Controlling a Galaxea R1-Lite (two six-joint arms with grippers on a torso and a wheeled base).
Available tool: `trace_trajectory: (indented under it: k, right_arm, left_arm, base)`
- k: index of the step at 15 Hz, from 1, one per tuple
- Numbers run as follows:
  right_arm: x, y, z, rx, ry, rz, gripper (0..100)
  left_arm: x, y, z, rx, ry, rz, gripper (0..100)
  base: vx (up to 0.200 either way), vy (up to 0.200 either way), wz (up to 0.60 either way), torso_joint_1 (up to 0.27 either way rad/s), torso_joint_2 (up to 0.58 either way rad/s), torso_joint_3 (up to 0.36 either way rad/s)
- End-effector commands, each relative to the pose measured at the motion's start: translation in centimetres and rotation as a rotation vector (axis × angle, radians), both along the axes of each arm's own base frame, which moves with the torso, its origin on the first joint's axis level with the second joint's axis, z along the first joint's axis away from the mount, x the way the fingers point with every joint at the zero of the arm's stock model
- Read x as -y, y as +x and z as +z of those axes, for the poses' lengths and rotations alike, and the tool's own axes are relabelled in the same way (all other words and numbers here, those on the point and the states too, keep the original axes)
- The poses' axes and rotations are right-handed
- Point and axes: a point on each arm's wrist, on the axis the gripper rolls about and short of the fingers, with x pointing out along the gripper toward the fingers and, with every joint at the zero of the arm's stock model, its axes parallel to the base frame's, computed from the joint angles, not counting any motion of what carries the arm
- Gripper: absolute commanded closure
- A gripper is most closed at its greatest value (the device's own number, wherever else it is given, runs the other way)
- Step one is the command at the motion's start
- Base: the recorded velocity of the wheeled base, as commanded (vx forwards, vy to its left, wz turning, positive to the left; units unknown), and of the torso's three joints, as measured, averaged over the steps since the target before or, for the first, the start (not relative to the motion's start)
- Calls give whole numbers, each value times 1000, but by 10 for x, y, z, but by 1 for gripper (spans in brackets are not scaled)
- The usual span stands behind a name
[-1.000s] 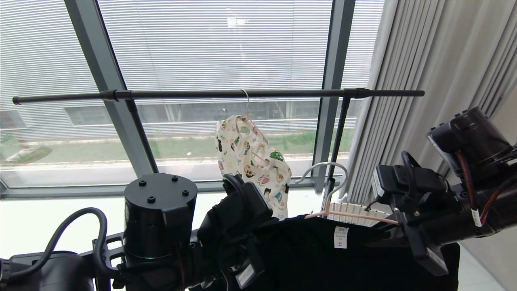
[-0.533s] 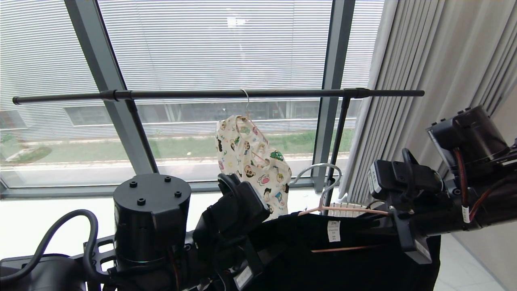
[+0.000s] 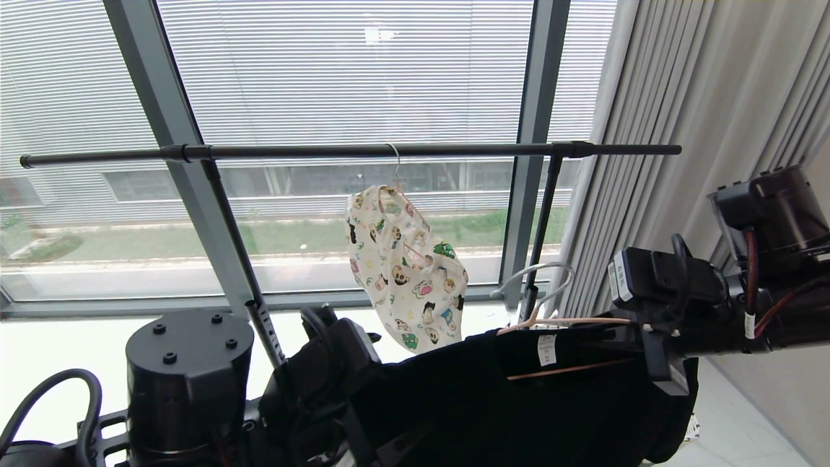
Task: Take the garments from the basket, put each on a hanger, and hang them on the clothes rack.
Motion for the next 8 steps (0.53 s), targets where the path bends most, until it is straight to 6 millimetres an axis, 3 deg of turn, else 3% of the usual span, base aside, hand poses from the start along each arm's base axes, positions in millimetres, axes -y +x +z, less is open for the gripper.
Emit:
trace_trajectory:
  k: [1, 4, 8]
  right_arm:
    - [5, 1, 4, 12, 12, -15, 100]
    - [7, 0, 7, 20, 20, -20, 100]
    - [7, -2, 12, 37, 33, -14, 100]
  left_arm:
    - [-31, -11, -13, -32, 31, 74, 0]
    - [-45, -10, -24, -74, 58, 137, 0]
    - [-45, -3, -31, -113, 73, 163, 0]
  base:
    - [0, 0, 0, 0, 0, 0]
    - [0, 0, 0, 0, 0, 0]
    - [0, 0, 0, 0, 0, 0]
